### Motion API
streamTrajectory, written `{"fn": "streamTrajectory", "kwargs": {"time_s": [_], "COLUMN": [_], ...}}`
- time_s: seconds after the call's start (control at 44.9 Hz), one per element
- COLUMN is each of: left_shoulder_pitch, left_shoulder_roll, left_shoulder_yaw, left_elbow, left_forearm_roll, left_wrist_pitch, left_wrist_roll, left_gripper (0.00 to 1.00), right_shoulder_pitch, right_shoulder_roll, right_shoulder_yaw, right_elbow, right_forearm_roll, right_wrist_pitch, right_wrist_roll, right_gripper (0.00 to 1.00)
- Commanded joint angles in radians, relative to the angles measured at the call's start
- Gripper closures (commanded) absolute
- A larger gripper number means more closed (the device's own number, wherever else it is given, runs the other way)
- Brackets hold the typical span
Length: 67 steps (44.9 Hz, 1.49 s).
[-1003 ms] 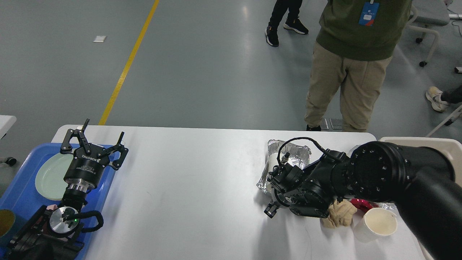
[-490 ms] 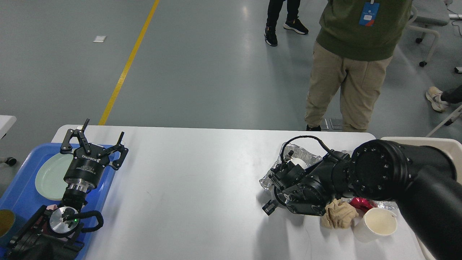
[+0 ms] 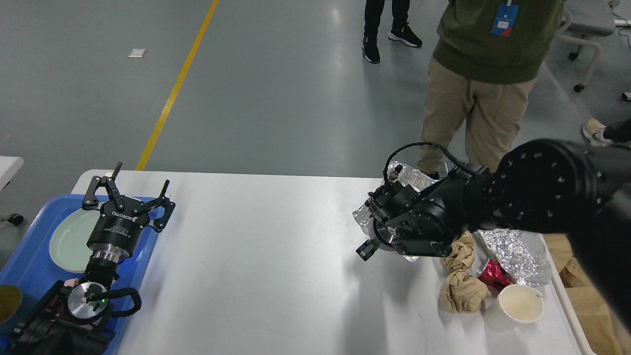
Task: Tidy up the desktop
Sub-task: 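Lift the foil sheet with the paper cup over the white bin, then lower the foil sheet into the bin and open the right gripper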
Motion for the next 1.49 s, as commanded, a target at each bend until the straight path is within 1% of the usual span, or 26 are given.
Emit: {"fn": "streamTrajectory", "kwargs": {"time_s": [0.0,0.156,0.267,0.29,0.379,0.446,0.579,0.602,0.624,0.735,1.003,1.181,1.315,1.382,1.471], "left_shoulder_pitch": [0.0,0.0,0.0,0.0,0.0,0.0,0.0,0.0,0.0,0.0,0.0,0.0,0.0,0.002,0.002], "left_shoulder_roll": [0.0,0.0,0.0,0.0,0.0,0.0,0.002,0.0,0.0,0.0,0.0,0.0,0.0,0.0,0.0], "left_shoulder_yaw": [0.0,0.0,0.0,0.0,0.0,0.0,0.0,0.0,0.0,0.0,0.0,0.0,0.0,0.0,0.0], "left_elbow": [0.0,0.0,0.0,0.0,0.0,0.0,0.0,0.0,0.0,0.0,0.0,0.0,0.0,0.0,0.0], "left_forearm_roll": [0.0,0.0,0.0,0.0,0.0,0.0,0.0,0.0,0.0,0.0,0.0,0.0,0.0,0.0,0.0], "left_wrist_pitch": [0.0,0.0,0.002,0.002,0.002,0.002,0.002,0.002,0.002,0.002,0.002,0.002,0.002,0.002,0.002], "left_wrist_roll": [0.0,0.0,0.0,0.0,0.0,0.0,0.0,0.0,0.0,0.0,0.0,0.0,0.0,0.0,0.0], "left_gripper": [0.04,0.04,0.04,0.04,0.04,0.04,0.04,0.04,0.04,0.04,0.04,0.04,0.04,0.04,0.04], "right_shoulder_pitch": [0.151,0.387,0.521,0.563,0.624,0.674,0.76,0.766,0.769,0.777,0.785,0.724,0.575,0.484,0.337], "right_shoulder_roll": [-0.072,-0.204,-0.313,-0.347,-0.364,-0.362,-0.359,-0.358,-0.356,-0.352,-0.352,-0.362,-0.387,-0.436,-0.467], "right_shoulder_yaw": [0.0,-0.004,-0.005,-0.008,-0.048,-0.138,-0.289,-0.309,-0.327,-0.384,-0.451,-0.543,-0.625,-0.631,-0.628], "right_elbow": [0.163,0.382,0.475,0.493,0.505,0.505,0.507,0.507,0.505,0.508,0.504,0.472,0.351,0.254,0.112], "right_forearm_roll": [0.006,0.075,0.143,0.188,0.314,0.391,0.45,0.453,0.454,0.46,0.462,0.462,0.511,0.555,0.58], "right_wrist_pitch": [0.059,0.158,0.305,0.36,0.42,0.42,0.412,0.412,0.408,0.383,0.346,0.256,0.211,0.208,0.208], "right_wrist_roll": [0.007,0.01,0.013,0.02,0.054,0.088,0.229,0.246,0.251,0.264,0.26,0.252,0.251,0.249,0.248], "right_gripper": [1.0,1.0,1.0,1.0,1.0,1.0,1.0,1.0,1.0,1.0,1.0,1.0,1.0,1.0,1.0]}}
